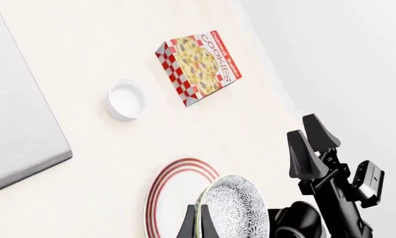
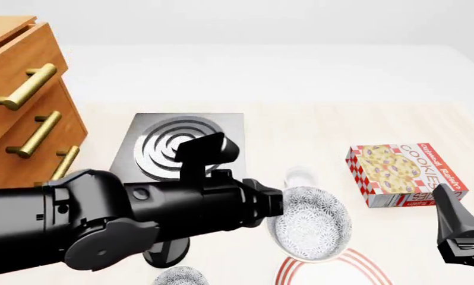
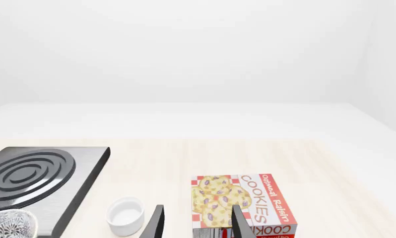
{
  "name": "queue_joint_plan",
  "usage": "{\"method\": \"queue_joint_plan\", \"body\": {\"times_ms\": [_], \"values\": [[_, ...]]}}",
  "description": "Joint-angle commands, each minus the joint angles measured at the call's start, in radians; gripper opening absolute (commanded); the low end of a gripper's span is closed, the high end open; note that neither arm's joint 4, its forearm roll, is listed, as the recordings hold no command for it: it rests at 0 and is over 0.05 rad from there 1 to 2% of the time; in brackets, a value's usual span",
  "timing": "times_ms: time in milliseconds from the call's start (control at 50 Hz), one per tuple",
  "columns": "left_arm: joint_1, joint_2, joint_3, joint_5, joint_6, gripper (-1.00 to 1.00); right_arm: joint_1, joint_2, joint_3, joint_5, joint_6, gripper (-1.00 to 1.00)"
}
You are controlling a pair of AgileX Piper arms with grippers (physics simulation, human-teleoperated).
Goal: Pick the akita bowl on the wooden cabinet and place it on the plate.
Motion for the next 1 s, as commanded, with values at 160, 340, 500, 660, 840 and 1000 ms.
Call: {"method": "queue_joint_plan", "body": {"times_ms": [160, 340, 500, 660, 840, 1000], "values": [[0.000, 0.046, 0.011, -0.057, -0.032, -1.00, 0.000, 0.000, 0.000, 0.000, 0.000, 1.00], [0.002, 0.066, 0.023, -0.081, -0.049, -1.00, 0.000, 0.000, 0.000, 0.000, 0.000, 1.00], [0.001, 0.081, 0.033, -0.097, -0.061, -1.00, 0.000, 0.000, 0.000, 0.000, 0.000, 1.00], [-0.005, 0.097, 0.046, -0.119, -0.076, -1.00, 0.000, 0.000, 0.000, 0.000, 0.000, 1.00], [-0.012, 0.110, 0.053, -0.135, -0.090, -1.00, 0.000, 0.000, 0.000, 0.000, 0.000, 1.00], [-0.019, 0.126, 0.060, -0.153, -0.100, -1.00, 0.000, 0.000, 0.000, 0.000, 0.000, 1.00]]}}
